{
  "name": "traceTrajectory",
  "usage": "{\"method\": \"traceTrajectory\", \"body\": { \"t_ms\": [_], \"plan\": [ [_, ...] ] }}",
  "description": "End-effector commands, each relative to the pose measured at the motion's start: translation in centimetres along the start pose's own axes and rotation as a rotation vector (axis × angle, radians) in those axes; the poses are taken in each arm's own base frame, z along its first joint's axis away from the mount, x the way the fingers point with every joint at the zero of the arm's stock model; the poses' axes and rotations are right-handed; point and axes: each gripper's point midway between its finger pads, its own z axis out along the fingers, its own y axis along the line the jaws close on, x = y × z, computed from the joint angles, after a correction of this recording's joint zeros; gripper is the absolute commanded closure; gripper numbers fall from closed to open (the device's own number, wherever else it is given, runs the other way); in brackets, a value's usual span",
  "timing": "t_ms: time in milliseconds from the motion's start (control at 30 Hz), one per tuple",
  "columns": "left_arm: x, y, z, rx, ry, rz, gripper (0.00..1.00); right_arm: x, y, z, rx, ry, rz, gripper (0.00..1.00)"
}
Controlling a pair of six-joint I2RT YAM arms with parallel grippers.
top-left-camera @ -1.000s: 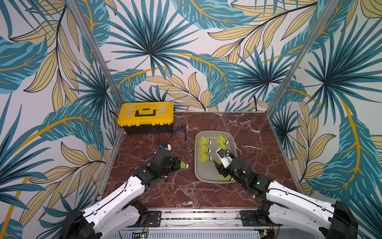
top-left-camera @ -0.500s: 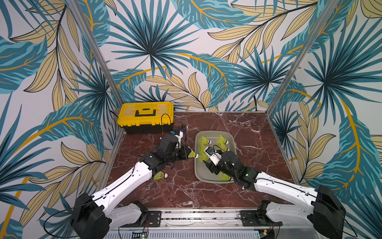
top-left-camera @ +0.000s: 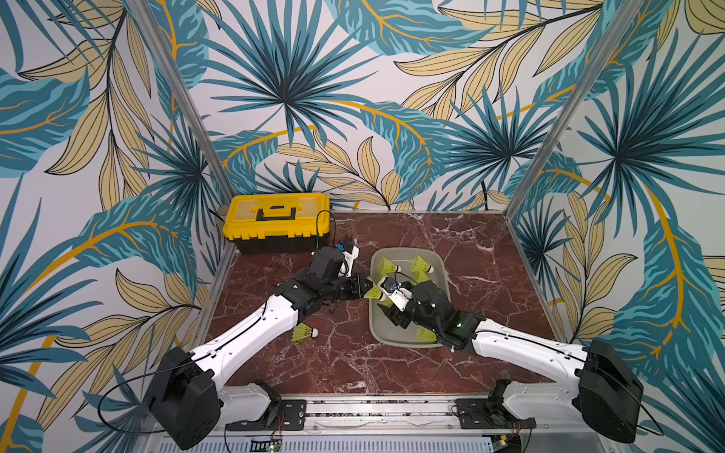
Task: Put the shuttlecocks into the storage box
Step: Place the shuttlecock in the storage box.
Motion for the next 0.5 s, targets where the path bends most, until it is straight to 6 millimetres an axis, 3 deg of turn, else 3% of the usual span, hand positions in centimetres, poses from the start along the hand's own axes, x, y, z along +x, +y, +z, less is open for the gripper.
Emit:
{"method": "traceTrajectory", "body": {
  "t_ms": [0, 467],
  "plan": [
    [-2.21, -2.73, -1.06, 0.073, -0.049, 0.048, 1.0, -0.7, 0.2, 0.39, -0.017, -0.018, -0.012, 0.33],
    [-1.52, -3.31, -1.23, 0.087, 0.009, 0.043, 1.0, -0.49, 0.28, 1.17, -0.02, -0.018, -0.085, 0.42]
  ]
}}
